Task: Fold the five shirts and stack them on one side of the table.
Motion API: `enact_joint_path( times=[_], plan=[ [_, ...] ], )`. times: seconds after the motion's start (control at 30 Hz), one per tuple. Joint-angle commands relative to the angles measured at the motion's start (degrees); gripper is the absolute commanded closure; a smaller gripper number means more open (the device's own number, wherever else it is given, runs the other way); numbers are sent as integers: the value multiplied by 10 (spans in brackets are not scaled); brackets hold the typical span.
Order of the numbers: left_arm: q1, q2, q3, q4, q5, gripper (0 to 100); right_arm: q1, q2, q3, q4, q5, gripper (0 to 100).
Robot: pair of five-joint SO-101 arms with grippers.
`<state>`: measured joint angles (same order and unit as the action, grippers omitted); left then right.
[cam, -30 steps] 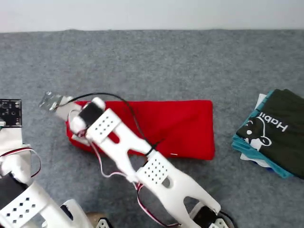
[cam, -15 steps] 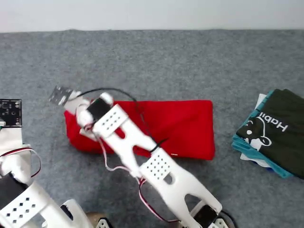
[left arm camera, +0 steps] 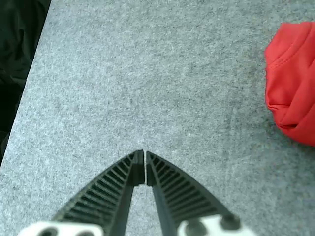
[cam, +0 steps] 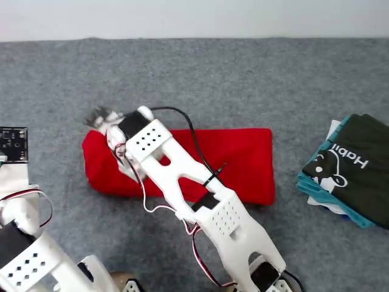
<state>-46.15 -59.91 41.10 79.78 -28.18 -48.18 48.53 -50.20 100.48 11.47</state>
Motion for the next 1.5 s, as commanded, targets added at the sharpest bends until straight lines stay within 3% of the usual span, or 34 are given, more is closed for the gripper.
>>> enact_joint_path(
  times=[0.0,0.27,0.63,0.97,1.23,1.3,1.4,1.47],
  plan=[
    [1,-7,-8,3,5,984,12,-36,46,21,-11,985],
    [4,-7,-8,3,5,984,41,26,47,26,-12,990],
    [4,-7,-8,3,5,984,73,-189,90,27,-30,990],
    [4,-7,-9,3,5,984,225,-456,368,22,-47,990],
    [4,-6,-8,3,5,984,376,-567,545,-125,-60,987],
    [4,-6,-8,3,4,984,405,-563,588,-168,-84,937],
    [4,-6,-8,3,4,984,424,-545,637,-218,-97,778],
    [4,-5,-8,3,4,984,424,-527,654,-241,-117,738]
  ],
)
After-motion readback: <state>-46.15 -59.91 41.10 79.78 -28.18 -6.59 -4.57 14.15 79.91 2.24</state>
